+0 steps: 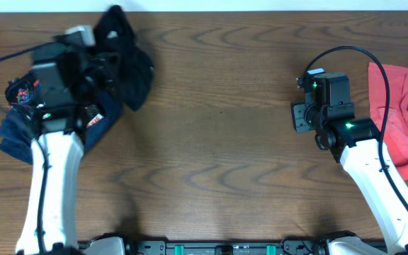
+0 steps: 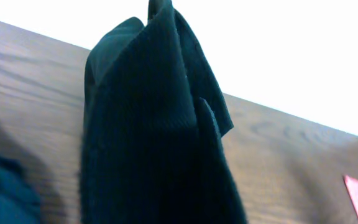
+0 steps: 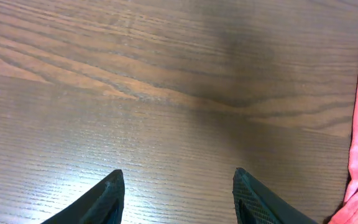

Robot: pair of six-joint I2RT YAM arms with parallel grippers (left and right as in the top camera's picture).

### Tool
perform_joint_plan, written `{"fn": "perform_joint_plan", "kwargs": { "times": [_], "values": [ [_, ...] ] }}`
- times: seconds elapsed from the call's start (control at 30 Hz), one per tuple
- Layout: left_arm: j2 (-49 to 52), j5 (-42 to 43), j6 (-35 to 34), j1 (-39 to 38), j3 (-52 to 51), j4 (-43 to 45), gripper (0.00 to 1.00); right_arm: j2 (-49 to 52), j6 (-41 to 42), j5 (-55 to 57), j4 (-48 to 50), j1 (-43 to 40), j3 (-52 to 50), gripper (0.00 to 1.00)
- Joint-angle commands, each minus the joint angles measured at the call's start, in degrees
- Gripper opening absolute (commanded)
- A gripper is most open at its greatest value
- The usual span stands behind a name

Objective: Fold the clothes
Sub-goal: 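Lift the black bundle with the left gripper and carry it onto the navy shirt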

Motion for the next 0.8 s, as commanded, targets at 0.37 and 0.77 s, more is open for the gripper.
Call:
{"fn": "perform_joint_plan", "kwargs": {
  "times": [0.37,0.77],
  "values": [
    [-0.44,-0.33,1.2,18.45,0.15,0.35,0.06,0.13,-0.5,0.17,-0.11,-0.44,-0.07,0.55],
    [11.85,-0.31,4.74,28.85,0.0,-4.96,0.06,0.13,-0.48,0.15,-0.11,-0.42,-0.07,0.55]
  ]
}}
